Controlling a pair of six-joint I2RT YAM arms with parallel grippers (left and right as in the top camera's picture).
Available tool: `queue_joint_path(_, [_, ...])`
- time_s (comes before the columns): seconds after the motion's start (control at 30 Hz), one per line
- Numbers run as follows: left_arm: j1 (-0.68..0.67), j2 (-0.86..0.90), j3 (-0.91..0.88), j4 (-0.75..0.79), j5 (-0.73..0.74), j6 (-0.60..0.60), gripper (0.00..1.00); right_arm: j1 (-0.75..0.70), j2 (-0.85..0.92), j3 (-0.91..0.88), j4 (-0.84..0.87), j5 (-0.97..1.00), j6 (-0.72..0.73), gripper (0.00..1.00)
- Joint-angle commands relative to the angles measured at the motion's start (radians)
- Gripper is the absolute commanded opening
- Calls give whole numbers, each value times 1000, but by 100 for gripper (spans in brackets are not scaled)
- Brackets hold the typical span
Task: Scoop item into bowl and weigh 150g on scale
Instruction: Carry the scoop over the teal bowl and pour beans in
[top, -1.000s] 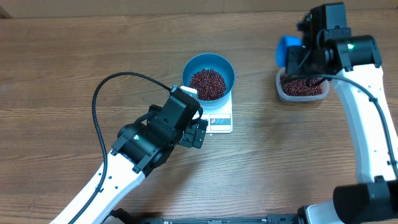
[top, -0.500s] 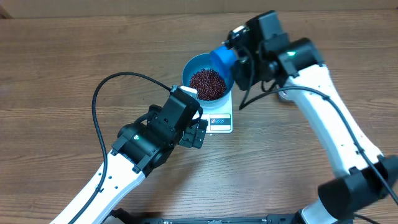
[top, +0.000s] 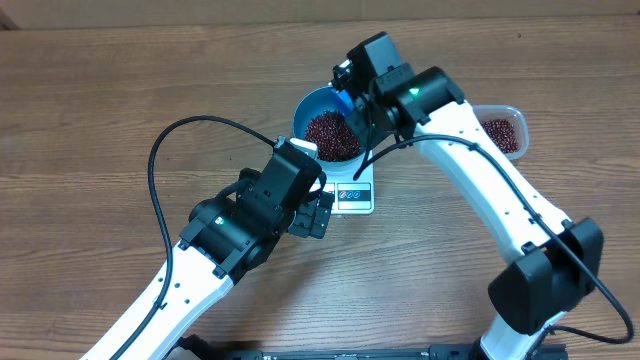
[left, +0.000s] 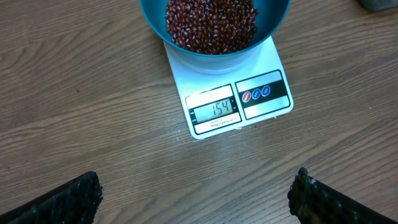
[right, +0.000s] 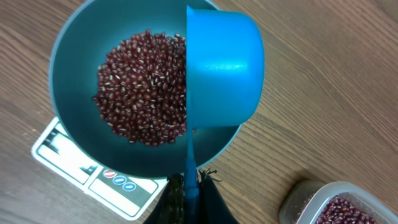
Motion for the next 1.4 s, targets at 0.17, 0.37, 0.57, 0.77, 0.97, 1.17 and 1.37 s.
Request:
queue_joint_path(0.17, [5,-13,22,2,-6,-3,99,9,58,8,-8,40,-3,4])
queue_joint_path(0.37, [5,-13,22,2,-6,-3,100,26,59,8,-17,40,-3,4])
queue_joint_path(0.57, [5,-13,22,2,-6,-3,100,50,59,8,-34,39,-3,4])
queue_joint_path(0.77, [5,-13,22,2,-6,-3,100,56,59,8,-61,-1,-3,4])
queue_joint_path(0.97, [5,-12,22,2,-6,-3,100,56,59,8,-68,-66,-3,4])
queue_joint_path(1.17, [5,-12,22,2,-6,-3,100,55,58,8,-66,-98,8,4])
queue_joint_path(1.37, [5,-12,22,2,-6,-3,100,52,58,11,-65,-151,29,4])
